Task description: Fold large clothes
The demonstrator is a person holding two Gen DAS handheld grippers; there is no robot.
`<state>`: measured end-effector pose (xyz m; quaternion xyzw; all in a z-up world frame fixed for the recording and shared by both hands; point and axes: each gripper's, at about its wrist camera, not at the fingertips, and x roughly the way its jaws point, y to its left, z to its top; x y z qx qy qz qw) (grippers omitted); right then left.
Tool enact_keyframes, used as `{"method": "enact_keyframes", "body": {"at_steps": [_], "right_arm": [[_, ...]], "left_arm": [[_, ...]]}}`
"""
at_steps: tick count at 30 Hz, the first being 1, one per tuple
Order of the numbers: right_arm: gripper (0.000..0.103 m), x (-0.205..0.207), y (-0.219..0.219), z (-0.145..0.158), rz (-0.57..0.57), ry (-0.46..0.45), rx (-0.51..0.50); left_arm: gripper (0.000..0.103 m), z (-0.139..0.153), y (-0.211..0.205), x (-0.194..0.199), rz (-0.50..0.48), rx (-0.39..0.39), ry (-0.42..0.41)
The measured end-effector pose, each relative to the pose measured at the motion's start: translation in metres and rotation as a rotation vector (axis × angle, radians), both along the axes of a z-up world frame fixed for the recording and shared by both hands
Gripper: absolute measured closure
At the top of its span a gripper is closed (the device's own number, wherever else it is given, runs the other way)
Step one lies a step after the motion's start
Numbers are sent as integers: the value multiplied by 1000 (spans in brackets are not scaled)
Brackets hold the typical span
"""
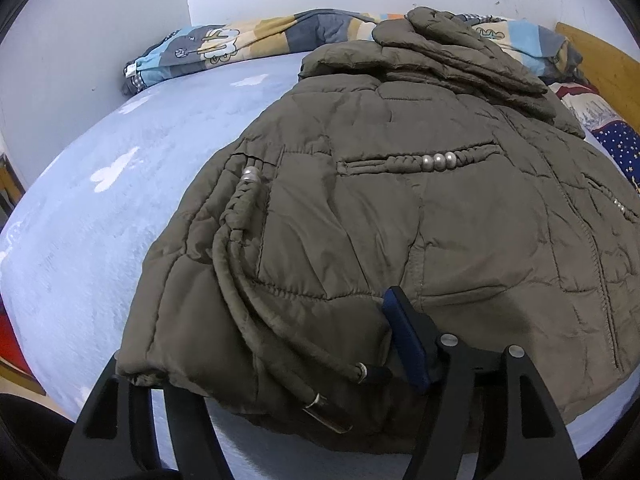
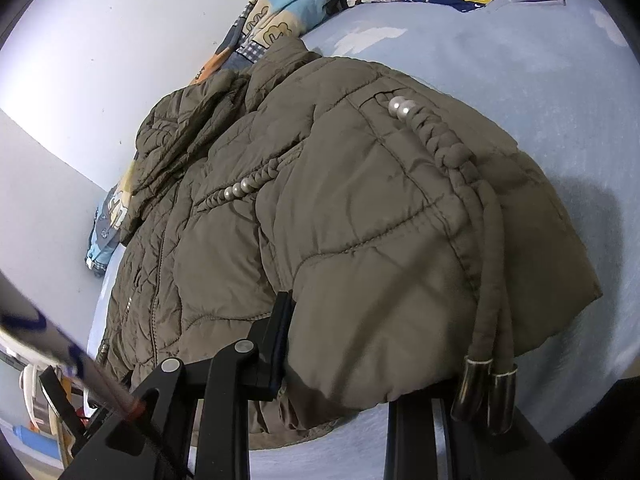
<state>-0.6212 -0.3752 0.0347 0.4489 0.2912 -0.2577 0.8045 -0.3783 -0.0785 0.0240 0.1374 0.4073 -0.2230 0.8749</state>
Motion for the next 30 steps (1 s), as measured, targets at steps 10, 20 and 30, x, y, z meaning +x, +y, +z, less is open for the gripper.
{"method": "enact_keyframes", "body": {"at_steps": [10, 20, 30], "right_arm": [[74, -1, -6, 1, 14, 12, 30], [78, 4, 1, 7, 38, 59, -45], [89, 9, 14, 21, 70, 103, -180]], "left_arm": [[35, 1, -3, -5, -7, 19, -27], [49, 6, -6, -11, -36, 40, -72], [64, 11, -6, -14, -56, 49, -102]]}}
